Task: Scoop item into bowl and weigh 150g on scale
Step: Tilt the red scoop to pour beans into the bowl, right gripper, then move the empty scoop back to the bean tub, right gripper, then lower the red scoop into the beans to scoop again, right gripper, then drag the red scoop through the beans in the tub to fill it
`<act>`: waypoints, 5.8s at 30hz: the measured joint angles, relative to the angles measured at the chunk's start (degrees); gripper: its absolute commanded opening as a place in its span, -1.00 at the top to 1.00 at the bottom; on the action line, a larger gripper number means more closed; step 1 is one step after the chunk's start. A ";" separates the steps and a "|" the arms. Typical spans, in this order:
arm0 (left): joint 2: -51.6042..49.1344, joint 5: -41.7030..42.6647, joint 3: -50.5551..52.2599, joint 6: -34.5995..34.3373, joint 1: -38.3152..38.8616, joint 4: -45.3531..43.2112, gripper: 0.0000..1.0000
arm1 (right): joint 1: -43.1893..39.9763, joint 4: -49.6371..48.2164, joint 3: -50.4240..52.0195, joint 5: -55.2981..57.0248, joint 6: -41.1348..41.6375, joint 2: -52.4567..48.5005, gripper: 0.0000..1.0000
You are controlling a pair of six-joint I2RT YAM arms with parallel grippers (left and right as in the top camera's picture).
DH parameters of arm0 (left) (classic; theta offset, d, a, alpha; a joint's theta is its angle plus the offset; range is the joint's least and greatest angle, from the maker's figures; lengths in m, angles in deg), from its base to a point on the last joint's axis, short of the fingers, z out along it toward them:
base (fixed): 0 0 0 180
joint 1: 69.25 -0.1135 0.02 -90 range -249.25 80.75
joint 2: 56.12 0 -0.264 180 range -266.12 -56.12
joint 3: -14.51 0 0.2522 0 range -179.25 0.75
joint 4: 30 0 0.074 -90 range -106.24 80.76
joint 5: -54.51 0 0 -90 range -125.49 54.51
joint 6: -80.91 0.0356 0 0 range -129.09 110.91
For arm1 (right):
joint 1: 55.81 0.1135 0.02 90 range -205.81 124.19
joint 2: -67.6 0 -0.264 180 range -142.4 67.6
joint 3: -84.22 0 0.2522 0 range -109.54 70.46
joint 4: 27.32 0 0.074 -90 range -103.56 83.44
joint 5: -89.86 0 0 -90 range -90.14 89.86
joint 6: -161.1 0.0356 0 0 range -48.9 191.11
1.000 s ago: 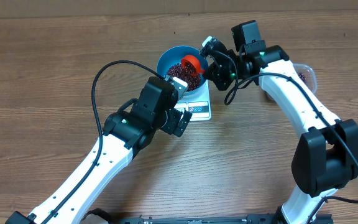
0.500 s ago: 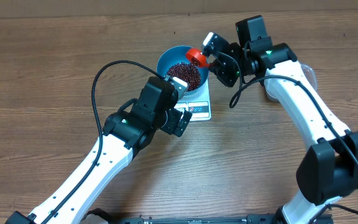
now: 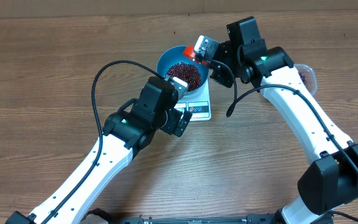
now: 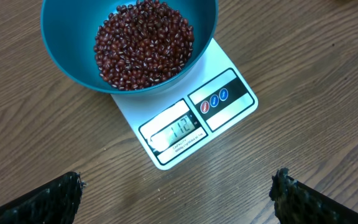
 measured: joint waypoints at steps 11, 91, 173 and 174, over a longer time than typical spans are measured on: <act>0.00 -0.02 0.00 0.00 0.00 0.00 -0.99 | -0.98 2.71 -0.09 0.81 17.70 5.07 0.93; 0.00 0.00 0.00 0.00 0.00 0.00 -0.99 | -30.93 20.85 1.09 8.39 43.21 -1.90 0.74; 0.00 0.00 0.00 0.00 0.00 0.02 -0.99 | -30.84 18.53 1.09 12.28 26.69 -4.22 0.92; 0.00 0.00 0.00 0.00 0.00 0.02 -0.99 | -30.84 18.51 1.09 11.72 26.69 -4.22 0.92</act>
